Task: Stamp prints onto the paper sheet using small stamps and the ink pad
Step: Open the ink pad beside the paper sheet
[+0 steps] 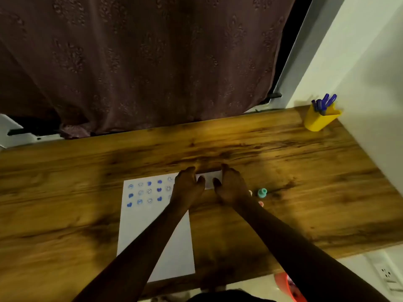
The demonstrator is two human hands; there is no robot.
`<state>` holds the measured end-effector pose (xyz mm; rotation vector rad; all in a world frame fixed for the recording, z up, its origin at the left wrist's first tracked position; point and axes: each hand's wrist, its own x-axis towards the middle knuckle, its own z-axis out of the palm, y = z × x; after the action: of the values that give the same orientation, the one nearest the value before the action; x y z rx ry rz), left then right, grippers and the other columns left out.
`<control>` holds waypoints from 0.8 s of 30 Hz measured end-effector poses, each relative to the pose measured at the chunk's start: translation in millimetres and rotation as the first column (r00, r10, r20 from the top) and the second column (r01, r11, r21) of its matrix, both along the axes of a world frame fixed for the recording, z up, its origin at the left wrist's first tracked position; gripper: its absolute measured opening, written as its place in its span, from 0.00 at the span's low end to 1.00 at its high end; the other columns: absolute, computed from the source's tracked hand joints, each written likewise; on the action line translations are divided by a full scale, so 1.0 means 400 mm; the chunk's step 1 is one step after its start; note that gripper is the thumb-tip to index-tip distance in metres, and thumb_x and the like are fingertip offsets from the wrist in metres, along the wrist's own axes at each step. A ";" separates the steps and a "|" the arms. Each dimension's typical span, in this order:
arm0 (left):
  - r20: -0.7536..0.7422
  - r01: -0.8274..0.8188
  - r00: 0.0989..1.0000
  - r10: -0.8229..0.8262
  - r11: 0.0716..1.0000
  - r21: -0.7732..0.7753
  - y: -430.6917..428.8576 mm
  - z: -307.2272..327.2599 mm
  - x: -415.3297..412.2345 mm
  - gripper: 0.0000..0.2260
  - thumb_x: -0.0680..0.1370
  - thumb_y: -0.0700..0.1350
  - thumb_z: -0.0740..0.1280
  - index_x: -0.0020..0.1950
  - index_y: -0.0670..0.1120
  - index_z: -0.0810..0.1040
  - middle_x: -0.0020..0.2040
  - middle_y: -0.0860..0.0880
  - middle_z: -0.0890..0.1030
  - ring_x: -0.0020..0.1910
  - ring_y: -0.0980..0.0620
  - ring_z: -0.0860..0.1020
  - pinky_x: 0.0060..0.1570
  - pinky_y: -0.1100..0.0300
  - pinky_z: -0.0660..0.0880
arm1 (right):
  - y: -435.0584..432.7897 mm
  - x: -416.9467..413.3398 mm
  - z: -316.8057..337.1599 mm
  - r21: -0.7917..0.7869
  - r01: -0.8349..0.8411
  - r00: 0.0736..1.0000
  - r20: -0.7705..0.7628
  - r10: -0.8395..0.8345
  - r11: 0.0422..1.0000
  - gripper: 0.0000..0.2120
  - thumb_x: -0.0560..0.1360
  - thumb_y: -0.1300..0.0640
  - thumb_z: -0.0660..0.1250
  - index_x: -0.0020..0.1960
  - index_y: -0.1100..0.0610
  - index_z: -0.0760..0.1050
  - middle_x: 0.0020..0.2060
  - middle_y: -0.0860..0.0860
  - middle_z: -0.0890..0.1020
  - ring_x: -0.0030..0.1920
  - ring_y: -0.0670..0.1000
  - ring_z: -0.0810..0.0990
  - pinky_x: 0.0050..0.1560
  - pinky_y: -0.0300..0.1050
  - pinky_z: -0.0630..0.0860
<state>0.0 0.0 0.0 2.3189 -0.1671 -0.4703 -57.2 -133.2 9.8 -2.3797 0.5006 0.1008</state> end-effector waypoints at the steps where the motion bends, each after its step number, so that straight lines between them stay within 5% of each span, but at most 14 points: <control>1: -0.010 0.010 1.000 -0.010 1.000 0.004 -0.004 -0.004 0.003 0.23 0.82 0.48 0.67 0.76 0.44 0.71 0.75 0.43 0.76 0.74 0.41 0.73 0.71 0.49 0.70 | -0.005 0.003 -0.004 0.002 0.002 1.000 -0.016 -0.002 1.000 0.28 0.78 0.56 0.68 0.75 0.62 0.64 0.65 0.59 0.78 0.66 0.59 0.76 0.65 0.52 0.76; 7: -0.082 -0.021 0.996 0.020 1.000 -0.004 -0.019 -0.008 -0.004 0.20 0.81 0.41 0.67 0.73 0.41 0.75 0.68 0.40 0.80 0.68 0.40 0.77 0.67 0.48 0.76 | -0.009 0.003 -0.019 0.022 0.009 0.996 -0.091 -0.007 1.000 0.32 0.79 0.55 0.67 0.78 0.63 0.58 0.69 0.60 0.75 0.69 0.60 0.74 0.67 0.51 0.73; 16: -0.127 -0.081 0.989 0.072 0.995 -0.063 -0.020 -0.005 -0.013 0.20 0.78 0.35 0.66 0.71 0.41 0.76 0.66 0.38 0.81 0.65 0.37 0.79 0.58 0.54 0.78 | 0.010 -0.006 -0.010 0.095 0.113 0.993 -0.031 -0.111 0.989 0.22 0.80 0.59 0.65 0.72 0.61 0.68 0.66 0.59 0.78 0.67 0.59 0.76 0.63 0.47 0.73; 20: -0.141 -0.130 0.983 0.113 0.985 -0.116 0.014 0.020 -0.010 0.22 0.78 0.34 0.67 0.73 0.42 0.74 0.69 0.38 0.78 0.68 0.38 0.77 0.64 0.49 0.79 | 0.023 -0.002 0.015 0.108 0.103 0.995 0.005 -0.104 0.989 0.22 0.79 0.58 0.66 0.72 0.60 0.69 0.66 0.57 0.78 0.66 0.58 0.77 0.64 0.50 0.75; 24: -0.098 -0.176 0.982 0.161 0.970 -0.170 0.087 0.053 0.008 0.17 0.78 0.36 0.68 0.67 0.42 0.79 0.63 0.38 0.82 0.52 0.45 0.83 0.37 0.70 0.76 | 0.064 0.020 0.050 0.124 0.106 0.992 0.050 -0.113 0.987 0.18 0.80 0.60 0.66 0.69 0.57 0.72 0.62 0.55 0.81 0.62 0.56 0.80 0.52 0.39 0.74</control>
<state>3.2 34.9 21.3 2.1127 0.0278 -0.4462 -49.1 -107.5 30.0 -2.2253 0.5802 0.0129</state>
